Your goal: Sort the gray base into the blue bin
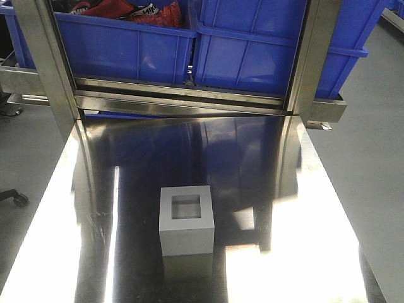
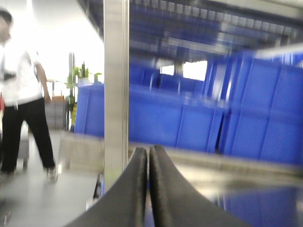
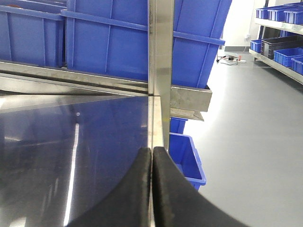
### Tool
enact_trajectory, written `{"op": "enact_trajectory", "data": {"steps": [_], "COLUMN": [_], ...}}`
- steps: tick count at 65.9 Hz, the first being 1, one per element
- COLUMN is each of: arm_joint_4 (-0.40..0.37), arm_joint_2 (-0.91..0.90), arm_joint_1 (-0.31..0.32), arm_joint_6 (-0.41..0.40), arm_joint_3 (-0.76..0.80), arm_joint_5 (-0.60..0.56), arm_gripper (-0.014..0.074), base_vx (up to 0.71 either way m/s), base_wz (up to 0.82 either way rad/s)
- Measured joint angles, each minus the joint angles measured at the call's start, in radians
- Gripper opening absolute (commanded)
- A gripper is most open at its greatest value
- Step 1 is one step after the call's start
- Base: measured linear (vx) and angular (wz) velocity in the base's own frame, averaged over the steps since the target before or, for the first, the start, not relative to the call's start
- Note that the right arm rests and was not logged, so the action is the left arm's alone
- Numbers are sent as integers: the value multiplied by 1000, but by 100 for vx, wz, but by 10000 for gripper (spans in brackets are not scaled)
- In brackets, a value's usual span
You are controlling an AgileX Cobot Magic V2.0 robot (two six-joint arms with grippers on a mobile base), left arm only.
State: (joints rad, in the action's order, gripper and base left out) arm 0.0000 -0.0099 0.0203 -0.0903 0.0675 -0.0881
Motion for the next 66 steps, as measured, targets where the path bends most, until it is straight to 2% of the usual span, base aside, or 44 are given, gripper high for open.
{"op": "enact_trajectory", "data": {"steps": [10,17,34,46,66], "arm_joint_4": [0,0,0,0,0], "arm_joint_2": [63,151,389,530,594], "arm_joint_1": [0,0,0,0,1], "arm_joint_6": [-20,-38,-39,-39,-39], "arm_joint_3": [127,231,468,505,505], "arm_joint_5": [-3,44,337,511,618], "arm_gripper": [-6,-6,-6,-6,-6], "base_vx": [0,0,0,0,0], "base_wz": [0,0,0,0,0]}}
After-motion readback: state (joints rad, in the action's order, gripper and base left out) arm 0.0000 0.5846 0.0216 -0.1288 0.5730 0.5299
